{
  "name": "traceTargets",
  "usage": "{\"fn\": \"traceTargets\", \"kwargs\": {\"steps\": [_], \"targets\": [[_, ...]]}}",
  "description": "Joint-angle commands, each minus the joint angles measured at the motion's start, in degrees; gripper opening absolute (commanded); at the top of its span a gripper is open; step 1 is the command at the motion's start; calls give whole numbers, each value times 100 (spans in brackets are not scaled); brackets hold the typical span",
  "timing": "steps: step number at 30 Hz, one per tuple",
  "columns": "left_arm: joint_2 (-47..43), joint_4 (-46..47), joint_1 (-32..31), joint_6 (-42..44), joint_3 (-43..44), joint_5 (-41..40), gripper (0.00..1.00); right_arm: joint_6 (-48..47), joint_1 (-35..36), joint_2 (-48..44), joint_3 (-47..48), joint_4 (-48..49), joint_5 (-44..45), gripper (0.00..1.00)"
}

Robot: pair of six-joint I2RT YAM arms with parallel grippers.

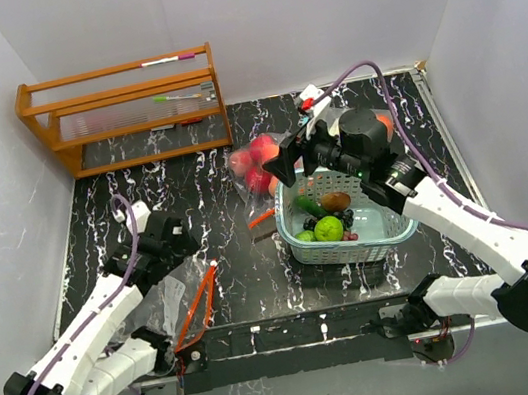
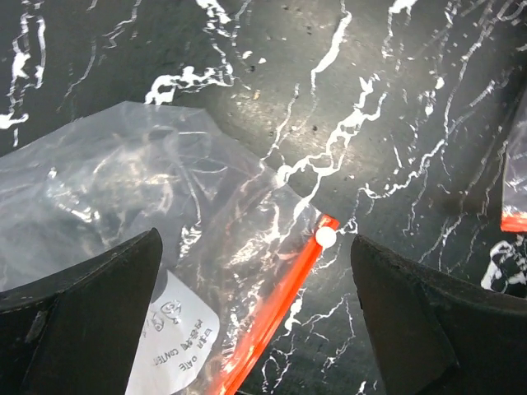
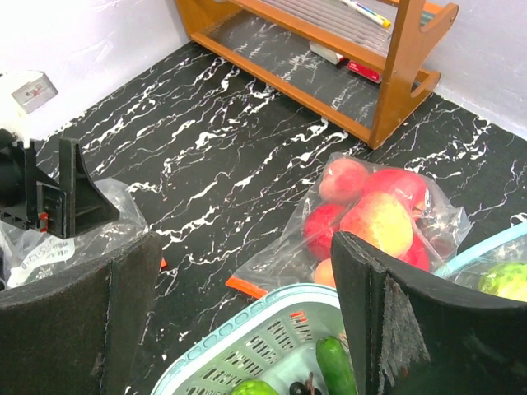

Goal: Place the food in the zip-top bag and seal the zipper
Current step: Pick up the zipper food storage bag at the center of the board.

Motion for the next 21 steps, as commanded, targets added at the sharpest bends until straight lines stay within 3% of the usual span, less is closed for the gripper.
{"fn": "traceTargets", "kwargs": {"steps": [1,3,15,17,19,21], "targets": [[-41,-828,-261,-1372,56,-1097,97,110,-5,-176,-36,164,-24,86],[-24,-1118,-323,-1887,25,-1268,97,114,-5,-245,-89,182,17,86],[-162,-518,-341,-2342,-926,-1027,96,90,-7,-576,-353,35,189,85],[-165,-430,-339,-2269,-917,-1022,87,59,-5,-595,-367,5,246,85],[-151,-259,-336,-2134,-910,-913,71,56,-5,-582,-354,4,265,85],[-219,-12,-336,-1999,-983,-760,33,57,-5,-560,-344,11,284,85]]}}
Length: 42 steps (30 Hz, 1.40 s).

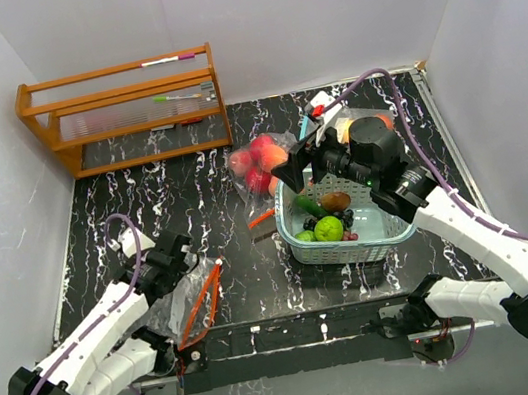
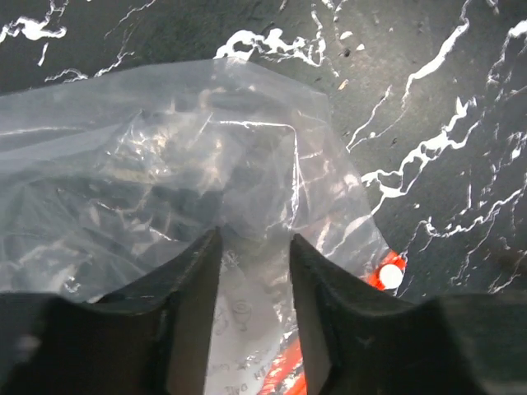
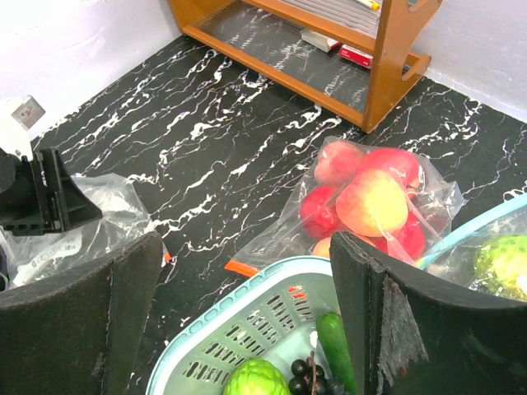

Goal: Place the food in the zip-top bag and seal the zipper
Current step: Pick up the zipper food storage bag at the center of the board.

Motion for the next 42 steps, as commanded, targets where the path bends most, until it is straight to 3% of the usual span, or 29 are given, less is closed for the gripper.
{"fn": "traceTargets", "kwargs": {"steps": [1,2,8,14,29,32,37,42], "targets": [[-186,491,-38,220,-114,132,13,-42,-7,-99,41,182,152,85],[-236,630,-40,243,-177,206,0,-42,-5,-90,40,189,166,85],[-91,1347,-36,358,-190,296,0,-4,-5,-135,68,178,97,85],[547,1974,-38,745,696,78,0,208,-1,-264,151,70,-434,83],[594,2310,-37,916,2122,-72,0,833,291,-164,-545,494,-836,81],[614,2413,-38,934,2286,-85,0,1019,541,99,-562,708,-738,81],[685,2520,-38,912,2444,-28,0,1104,1275,640,-470,1123,177,81],[554,2530,-41,899,2526,47,0,1391,1337,1060,-617,1709,514,81]]}}
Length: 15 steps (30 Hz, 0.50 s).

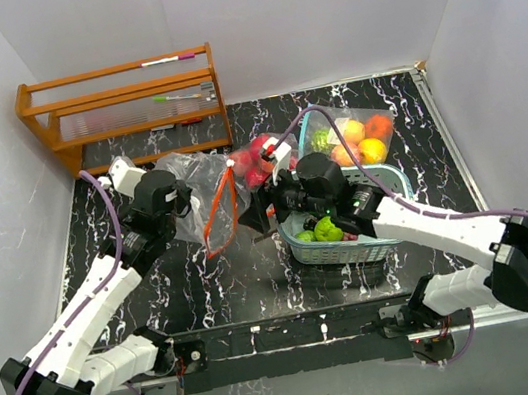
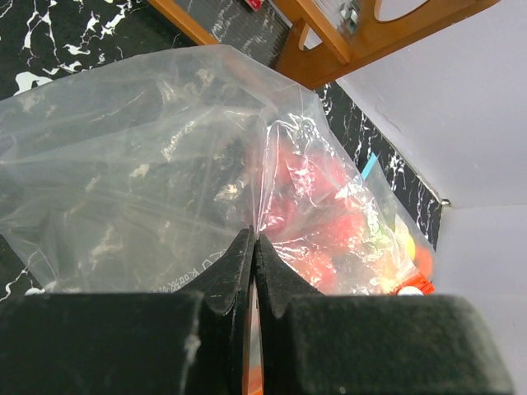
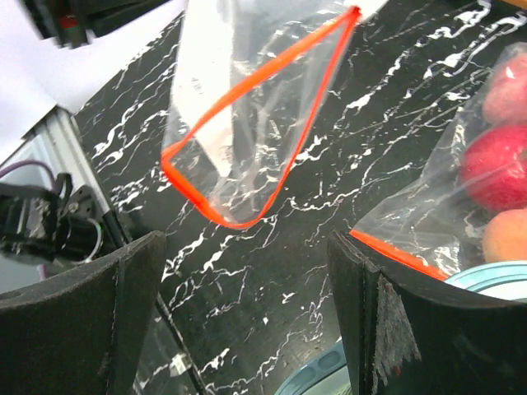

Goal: Place the food in the zip-top bag and seal the zipper
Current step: Pick up the zipper food storage bag at the center of the board, then open the zipper of the food storage bag at the center of the board.

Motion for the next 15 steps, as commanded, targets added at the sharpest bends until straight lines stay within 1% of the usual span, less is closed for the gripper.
{"fn": "traceTargets", "kwargs": {"steps": [1,6,11,15], "targets": [[-211,78,-12,49,266,-34,0,350,-11,164,-77,1117,514,81],[-369,71,-11,59,272,-31,0,412,50,438,-97,1462,804,80],[-446,72,-10,30,297,97,0,505,66,716,-197,2134,709,79],[-472,91,-11,-3,323,195,0,655,89,1037,-121,2475,686,77]]}}
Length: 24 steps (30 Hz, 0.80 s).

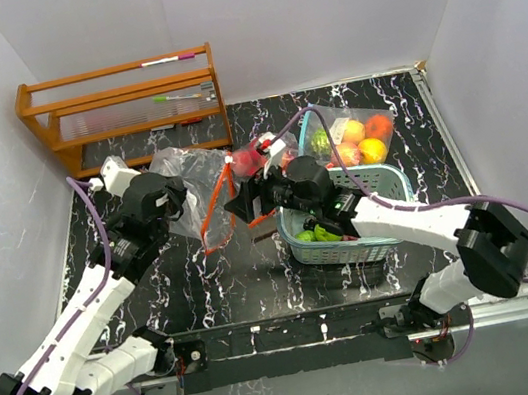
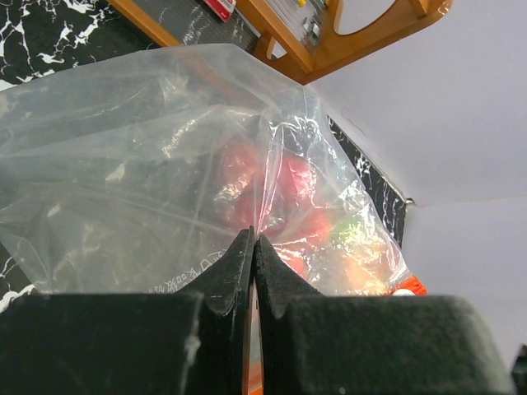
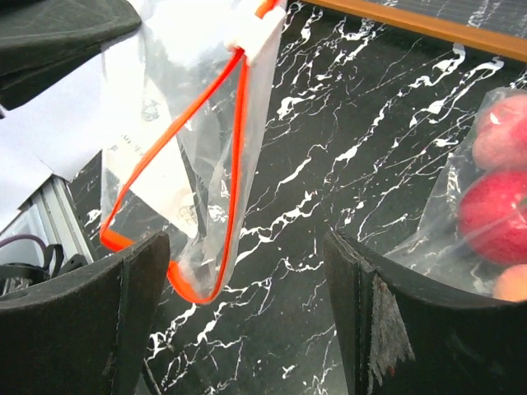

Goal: Place the food in the zip-top bag and seal the zipper
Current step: Open the zipper of the food storage bag at the center of the board.

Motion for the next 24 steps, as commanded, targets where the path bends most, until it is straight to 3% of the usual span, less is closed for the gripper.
{"fn": "traceTargets", "kwargs": {"steps": [1,5,6,12,15,18,21,24], "targets": [[-159,83,-11,-8,224,109,0,212,67,323,80,958,65,76],[-218,110,-14,-79,201,244,0,239,111,592,182,1173,178,73],[-242,124,-10,-89,186,269,0,239,115,633,184,1224,210,68],[-415,277,-11,-10,-11,412,0,99,116,607,213,1372,145,19],[-485,224,-11,315,-46,430,0,-53,117,478,345,941,300,13],[-628,179,-18,1159,-45,613,2,-280,115,312,588,168,589,11],[-940,335,-13,2361,-105,1154,39,-465,116,109,780,-405,962,10],[-1399,796,-15,3283,-360,1900,68,-614,117,-96,849,-672,1301,9]]}}
